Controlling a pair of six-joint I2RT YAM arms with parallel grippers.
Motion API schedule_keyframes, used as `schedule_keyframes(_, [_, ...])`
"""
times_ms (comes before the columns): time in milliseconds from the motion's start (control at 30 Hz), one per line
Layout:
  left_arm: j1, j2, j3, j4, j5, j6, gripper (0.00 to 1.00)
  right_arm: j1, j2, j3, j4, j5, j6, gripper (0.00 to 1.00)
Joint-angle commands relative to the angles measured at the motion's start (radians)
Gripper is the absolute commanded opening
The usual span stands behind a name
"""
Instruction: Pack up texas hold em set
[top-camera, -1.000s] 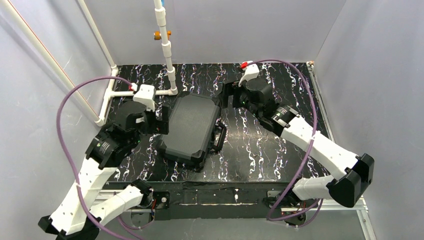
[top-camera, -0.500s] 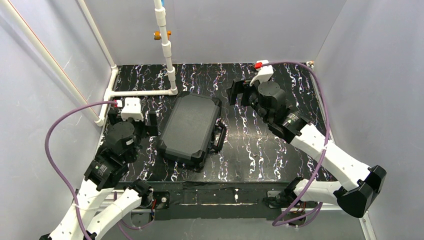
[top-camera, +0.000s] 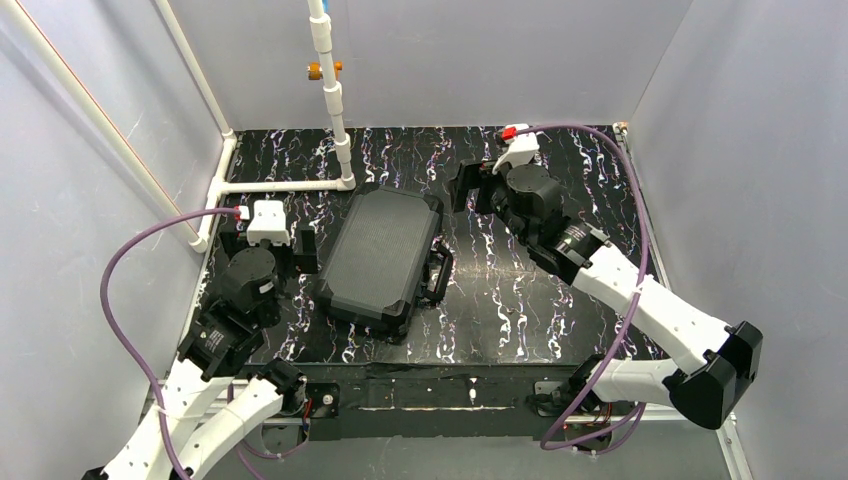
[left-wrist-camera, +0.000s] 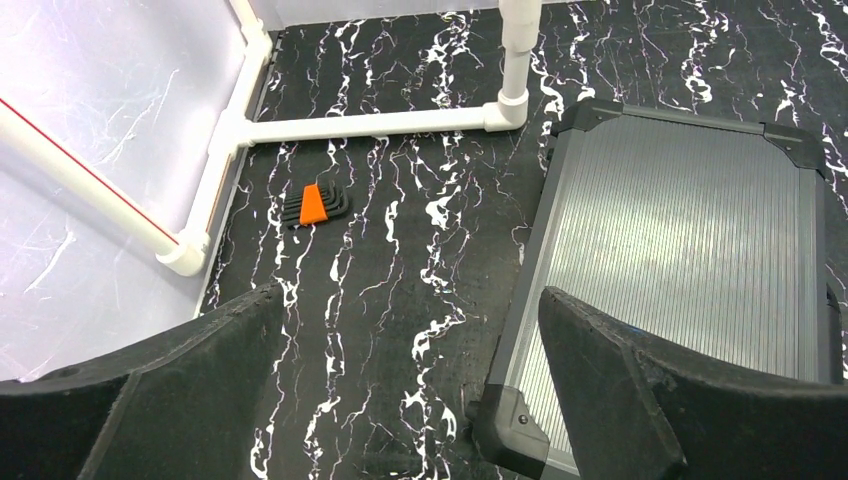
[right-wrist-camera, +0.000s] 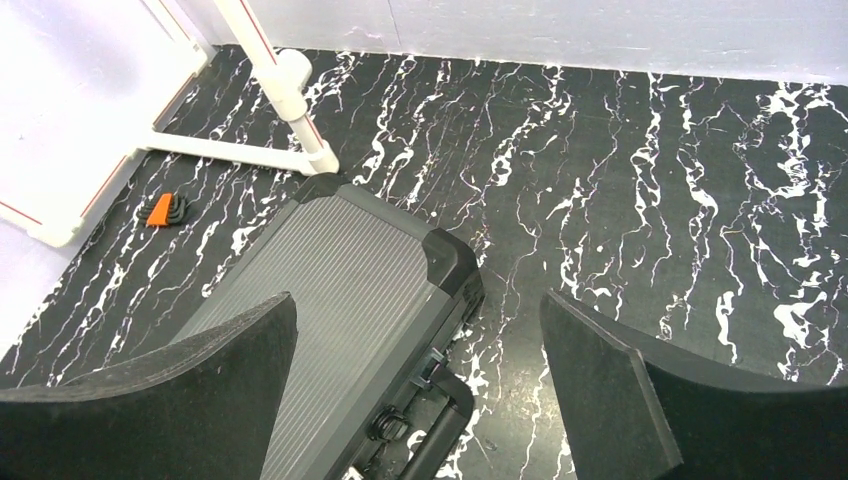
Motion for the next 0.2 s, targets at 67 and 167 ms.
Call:
schedule_keyframes(67, [-0.001,-0.015,-0.008,0.024,-0.034,0.006,0.98,0.002,0.024,0.01,0.067,-0.037,0.008,0.98])
schedule_keyframes(167, [0.0,-0.018,-0.01,0.025,-0.034,0.006,0.98,0.002,0.033,0.019,0.067,-0.056,0.008,0.98])
